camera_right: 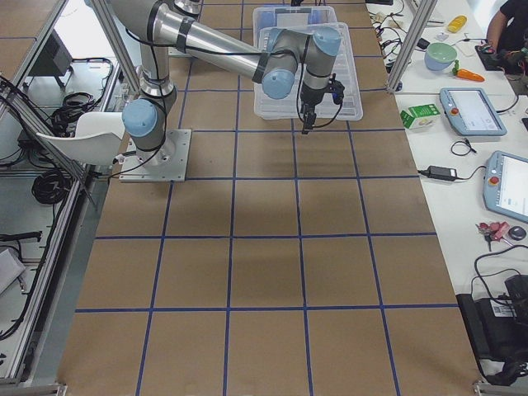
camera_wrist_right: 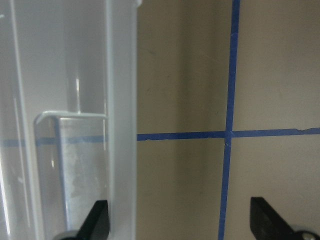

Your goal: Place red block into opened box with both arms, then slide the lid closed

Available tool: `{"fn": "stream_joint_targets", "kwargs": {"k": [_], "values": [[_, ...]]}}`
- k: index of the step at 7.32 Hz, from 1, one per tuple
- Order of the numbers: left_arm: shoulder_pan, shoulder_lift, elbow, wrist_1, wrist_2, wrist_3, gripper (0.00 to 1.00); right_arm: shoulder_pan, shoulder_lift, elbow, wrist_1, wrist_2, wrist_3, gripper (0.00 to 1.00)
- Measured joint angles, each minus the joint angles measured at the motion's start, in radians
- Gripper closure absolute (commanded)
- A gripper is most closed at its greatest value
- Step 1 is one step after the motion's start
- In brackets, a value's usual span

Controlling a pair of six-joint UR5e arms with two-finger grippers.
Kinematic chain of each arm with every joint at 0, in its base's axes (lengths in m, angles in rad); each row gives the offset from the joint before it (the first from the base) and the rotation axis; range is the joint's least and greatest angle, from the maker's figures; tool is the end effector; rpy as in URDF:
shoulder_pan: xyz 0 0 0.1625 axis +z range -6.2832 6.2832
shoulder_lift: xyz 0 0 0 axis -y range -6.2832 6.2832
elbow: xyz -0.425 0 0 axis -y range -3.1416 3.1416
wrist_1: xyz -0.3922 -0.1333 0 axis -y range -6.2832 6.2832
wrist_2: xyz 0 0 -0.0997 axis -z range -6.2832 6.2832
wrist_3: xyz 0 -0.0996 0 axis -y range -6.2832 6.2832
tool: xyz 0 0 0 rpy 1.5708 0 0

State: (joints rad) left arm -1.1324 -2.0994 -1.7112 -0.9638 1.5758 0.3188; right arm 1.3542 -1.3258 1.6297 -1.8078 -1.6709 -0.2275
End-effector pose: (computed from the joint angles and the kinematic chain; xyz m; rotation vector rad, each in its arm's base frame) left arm 0.1410 -0.6135 0.1807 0.1863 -3.1164 -0.0929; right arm -0.0021 -0.5834 0.3519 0.0218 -3.0557 -0.1334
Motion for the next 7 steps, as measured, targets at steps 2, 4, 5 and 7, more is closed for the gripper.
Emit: {"fn": "stream_joint_targets", "kwargs": {"k": [2, 4, 5, 7], "values": [[-0.003, -0.002, 0.005, 0.000, 0.030, 0.006, 0.64, -0.023, 0.003, 0.001, -0.002, -0.004, -0.056, 0.00], [-0.002, -0.003, 0.008, -0.001, 0.035, 0.006, 0.89, -0.035, 0.004, 0.001, -0.001, -0.005, -0.096, 0.00], [0.001, 0.002, 0.009, -0.006, 0.034, 0.004, 0.98, -0.037, 0.004, 0.001, -0.004, -0.007, -0.138, 0.00], [0.012, 0.020, 0.020, -0.039, 0.030, 0.005, 0.98, -0.039, 0.006, 0.001, -0.008, -0.007, -0.199, 0.00]]}}
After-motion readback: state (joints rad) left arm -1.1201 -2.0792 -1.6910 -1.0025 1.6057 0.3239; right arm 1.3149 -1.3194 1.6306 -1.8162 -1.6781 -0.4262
